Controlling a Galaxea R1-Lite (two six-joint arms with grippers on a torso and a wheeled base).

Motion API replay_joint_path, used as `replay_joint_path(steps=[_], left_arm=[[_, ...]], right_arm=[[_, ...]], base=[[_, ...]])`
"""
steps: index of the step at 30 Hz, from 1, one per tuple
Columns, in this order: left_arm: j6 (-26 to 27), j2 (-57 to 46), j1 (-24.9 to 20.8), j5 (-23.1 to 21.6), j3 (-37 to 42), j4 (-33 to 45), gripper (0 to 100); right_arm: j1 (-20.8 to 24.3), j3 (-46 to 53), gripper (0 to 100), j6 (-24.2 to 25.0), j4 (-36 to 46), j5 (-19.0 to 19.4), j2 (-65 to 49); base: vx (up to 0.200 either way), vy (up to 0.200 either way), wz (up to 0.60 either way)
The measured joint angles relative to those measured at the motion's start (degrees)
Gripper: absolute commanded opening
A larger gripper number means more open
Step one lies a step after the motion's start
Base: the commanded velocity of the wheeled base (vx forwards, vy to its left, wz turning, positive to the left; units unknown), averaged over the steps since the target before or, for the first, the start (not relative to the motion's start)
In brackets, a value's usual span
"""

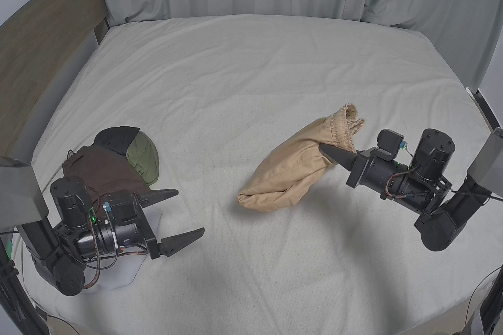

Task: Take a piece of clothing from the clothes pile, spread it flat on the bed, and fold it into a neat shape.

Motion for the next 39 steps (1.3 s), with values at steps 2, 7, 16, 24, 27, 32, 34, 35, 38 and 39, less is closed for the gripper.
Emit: replay_joint_path(steps=[2,7,16,24,27,32,34,35,38,39], left_arm=[[0.00,-0.02,0.16,0.02,0.00,0.00,100],[0.04,-0.11,0.40,0.00,0.04,0.00,100],[0.11,-0.11,0.51,0.00,0.11,0.02,100],[0.13,-0.09,0.51,0.00,0.17,0.00,100],[0.13,-0.09,0.51,0.00,0.15,0.00,100],[0.15,-0.06,0.51,0.00,0.15,0.02,100],[0.15,-0.06,0.51,0.00,0.15,0.02,100],[0.15,-0.04,0.51,0.00,0.15,0.00,100],[0.15,0.00,0.44,0.00,0.28,0.02,100],[0.15,0.02,0.41,0.00,0.33,0.00,100]], right_arm=[[-0.07,-1.71,0,0.00,0.27,0.02,0.57],[-0.38,-4.92,0,0.04,0.57,0.38,2.29],[-0.74,-11.26,0,0.80,5.06,1.61,4.71],[-1.18,-19.72,0,1.45,10.22,1.95,7.08],[-1.37,-23.34,0,1.56,12.26,1.95,8.19],[-1.84,-29.05,0,1.60,16.23,1.97,10.17],[-2.01,-31.48,0,1.60,17.98,2.00,10.97],[-2.11,-32.57,0,1.60,18.69,2.00,11.35],[-2.34,-36.16,0,1.62,21.02,1.97,12.52],[-2.36,-37.53,0,1.62,21.98,2.00,13.03]], base=[[0.000,0.000,0.00],[0.000,0.000,0.00],[0.000,0.000,0.00],[0.000,0.000,0.00],[0.000,0.000,0.00],[0.000,0.000,0.00],[0.000,0.000,0.00],[0.000,0.000,0.00],[0.000,0.000,0.00],[0.000,0.000,0.00]])
